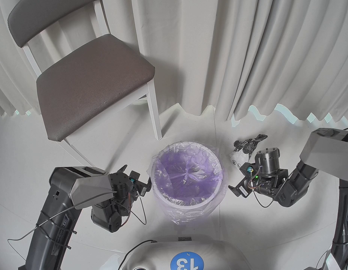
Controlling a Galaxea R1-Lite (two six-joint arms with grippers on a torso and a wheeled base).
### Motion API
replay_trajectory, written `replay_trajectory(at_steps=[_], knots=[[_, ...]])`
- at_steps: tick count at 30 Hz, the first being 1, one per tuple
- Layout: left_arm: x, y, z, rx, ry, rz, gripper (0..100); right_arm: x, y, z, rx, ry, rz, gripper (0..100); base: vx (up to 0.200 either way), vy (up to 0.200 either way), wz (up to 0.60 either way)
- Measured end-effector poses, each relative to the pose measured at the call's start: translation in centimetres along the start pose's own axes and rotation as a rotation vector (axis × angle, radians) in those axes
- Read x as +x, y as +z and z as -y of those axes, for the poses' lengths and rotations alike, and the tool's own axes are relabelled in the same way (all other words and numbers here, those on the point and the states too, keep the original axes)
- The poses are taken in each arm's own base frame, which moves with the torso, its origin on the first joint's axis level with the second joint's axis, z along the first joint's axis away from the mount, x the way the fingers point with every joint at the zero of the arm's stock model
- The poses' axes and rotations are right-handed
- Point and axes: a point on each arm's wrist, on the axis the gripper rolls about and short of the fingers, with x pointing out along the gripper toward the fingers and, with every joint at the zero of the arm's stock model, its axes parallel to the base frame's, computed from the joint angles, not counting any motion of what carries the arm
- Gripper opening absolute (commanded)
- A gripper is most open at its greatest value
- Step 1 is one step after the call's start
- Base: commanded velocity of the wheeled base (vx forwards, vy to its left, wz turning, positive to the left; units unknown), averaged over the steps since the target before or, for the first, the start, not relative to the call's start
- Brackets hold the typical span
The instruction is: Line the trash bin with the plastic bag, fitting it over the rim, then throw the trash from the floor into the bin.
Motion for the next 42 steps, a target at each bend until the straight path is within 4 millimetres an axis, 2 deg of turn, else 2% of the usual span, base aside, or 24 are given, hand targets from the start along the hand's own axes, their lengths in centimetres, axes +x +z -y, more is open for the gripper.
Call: replay_trajectory(at_steps=[5, 10, 18, 22, 31, 42], knots=[[0.8, 0.7, -0.3, 0.021, 0.017, 0.026, 100, -2.3, 0.5, 1.1, 0.071, -0.032, 0.038, 100, 0.000, 0.000, 0.00], [1.1, 1.4, -1.9, 0.048, 0.042, 0.013, 100, -4.4, 0.8, 2.3, 0.132, -0.066, 0.066, 100, 0.000, 0.000, 0.00], [-1.4, 0.9, -3.7, 0.065, 0.017, -0.073, 100, -7.3, 0.6, 3.9, 0.186, -0.108, 0.089, 100, 0.000, 0.000, 0.00], [-1.7, 1.3, -4.3, 0.067, 0.021, -0.090, 100, -8.4, 0.6, 4.5, 0.245, -0.128, 0.104, 100, 0.000, 0.000, 0.00], [1.3, 4.0, -4.5, 0.056, 0.078, -0.042, 100, -10.0, 0.1, 4.9, 0.376, -0.154, 0.147, 100, 0.000, 0.000, 0.00], [4.6, 5.5, -2.1, 0.074, 0.039, -0.064, 100, -11.3, -1.0, 4.4, 0.403, -0.187, 0.260, 100, 0.000, 0.000, 0.00]])
